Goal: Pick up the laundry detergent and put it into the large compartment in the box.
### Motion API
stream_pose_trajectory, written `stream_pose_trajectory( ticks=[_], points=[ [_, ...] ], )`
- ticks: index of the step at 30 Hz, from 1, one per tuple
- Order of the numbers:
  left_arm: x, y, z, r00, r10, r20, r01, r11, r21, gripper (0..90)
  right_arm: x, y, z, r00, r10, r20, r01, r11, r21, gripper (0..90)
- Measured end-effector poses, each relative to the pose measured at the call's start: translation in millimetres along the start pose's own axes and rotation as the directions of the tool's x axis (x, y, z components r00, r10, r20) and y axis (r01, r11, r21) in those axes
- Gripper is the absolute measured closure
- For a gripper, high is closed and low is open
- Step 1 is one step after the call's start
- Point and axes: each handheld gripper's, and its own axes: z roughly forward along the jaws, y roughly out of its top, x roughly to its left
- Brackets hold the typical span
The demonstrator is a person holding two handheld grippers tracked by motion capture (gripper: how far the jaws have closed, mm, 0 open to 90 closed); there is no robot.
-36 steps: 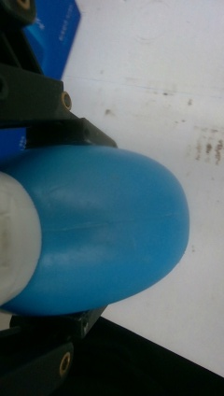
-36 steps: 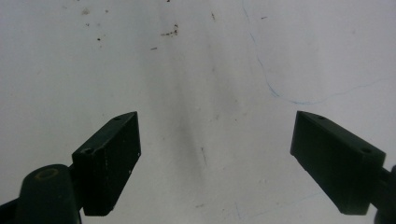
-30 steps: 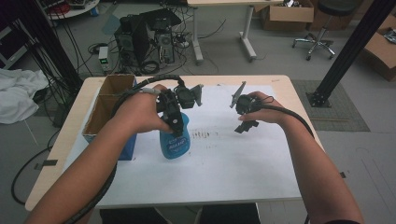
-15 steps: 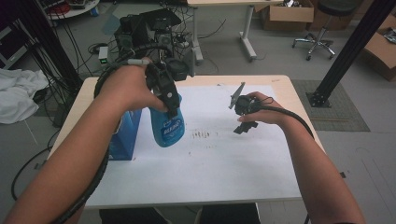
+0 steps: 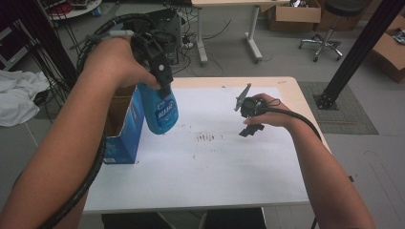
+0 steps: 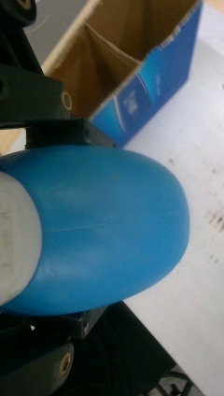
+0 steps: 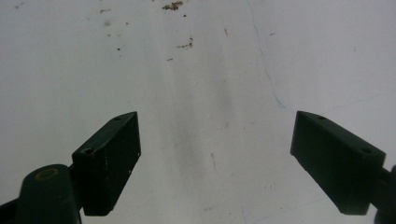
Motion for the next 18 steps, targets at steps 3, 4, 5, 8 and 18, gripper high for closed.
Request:
stream_pose_trajectory(
  ticks=[3, 4, 5, 8, 18],
  points=[
    [8.0, -2.1, -9.1, 0.9991, -0.042, 0.005, 0.042, 0.9991, -0.003, 37.7, -0.1, 0.3, -0.1, 1.0, 0.001, 0.0, -0.001, 1.0, 0.002, 16.1],
    [10.4, -3.1, -11.7, 0.9982, -0.06, 0.004, 0.06, 0.9982, -0.009, 37.7, -0.2, 0.4, -0.1, 1.0, 0.001, 0.0, -0.001, 1.0, 0.003, 16.1],
    [13.0, -4.0, -14.5, 0.9973, -0.073, 0.005, 0.073, 0.9973, -0.008, 37.7, -0.2, 0.5, 0.1, 1.0, 0.0, 0.001, 0.0, 1.0, 0.001, 16.1],
    [19.4, -6.6, -20.4, 0.9917, -0.127, -0.013, 0.128, 0.9918, 0.0, 37.7, 0.4, 1.3, 0.3, 1.0, -0.002, 0.002, 0.002, 1.0, 0.001, 16.1],
    [44.3, -19.3, -31.7, 0.9564, -0.285, -0.064, 0.288, 0.9567, 0.041, 37.7, -0.2, 0.0, -1.1, 1.0, 0.002, 0.007, -0.002, 1.0, -0.007, 16.1]
  ],
)
